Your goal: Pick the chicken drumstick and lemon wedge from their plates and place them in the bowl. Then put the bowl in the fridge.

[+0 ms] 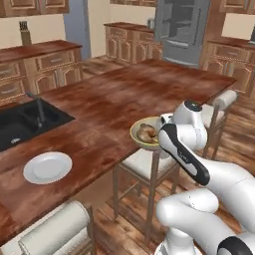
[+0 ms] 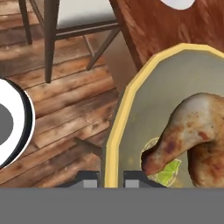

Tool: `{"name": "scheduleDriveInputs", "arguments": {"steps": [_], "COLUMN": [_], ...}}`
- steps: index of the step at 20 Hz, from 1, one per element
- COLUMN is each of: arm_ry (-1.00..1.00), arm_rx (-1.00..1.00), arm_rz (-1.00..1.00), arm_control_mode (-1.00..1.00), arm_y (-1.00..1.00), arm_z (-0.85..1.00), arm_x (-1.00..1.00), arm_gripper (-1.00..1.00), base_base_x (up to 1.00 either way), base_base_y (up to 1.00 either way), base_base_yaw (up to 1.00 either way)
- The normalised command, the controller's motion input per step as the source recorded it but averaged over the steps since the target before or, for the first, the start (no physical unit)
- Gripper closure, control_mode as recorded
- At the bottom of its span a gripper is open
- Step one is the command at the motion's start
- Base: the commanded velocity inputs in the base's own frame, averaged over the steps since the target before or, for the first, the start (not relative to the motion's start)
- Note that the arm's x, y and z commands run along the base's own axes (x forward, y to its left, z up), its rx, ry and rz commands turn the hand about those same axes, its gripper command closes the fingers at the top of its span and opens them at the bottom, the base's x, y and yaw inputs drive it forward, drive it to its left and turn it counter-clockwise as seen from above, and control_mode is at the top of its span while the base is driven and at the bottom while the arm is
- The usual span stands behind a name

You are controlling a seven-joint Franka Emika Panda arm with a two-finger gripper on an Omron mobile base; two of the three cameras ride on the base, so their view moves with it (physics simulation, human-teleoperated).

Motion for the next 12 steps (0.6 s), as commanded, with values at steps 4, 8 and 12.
{"name": "scheduleDriveInputs", "arguments": {"steps": [4, 8, 12], "arm_ry": [0.0, 0.0, 0.0], "arm_rx": [0.0, 0.0, 0.0], "arm_rz": [0.0, 0.0, 0.0], "arm_control_mode": [1.0, 1.0, 1.0], "arm_y": [0.0, 0.0, 0.0], "arm_z": [0.0, 0.0, 0.0], "arm_x": [0.0, 0.0, 0.0], "arm_gripper": [1.0, 1.0, 1.0], "base_base_x": [0.06, 0.09, 0.27], "base_base_y": [-0.02, -0.06, -0.11], "base_base_yaw": [-0.82, -0.78, -0.6]}}
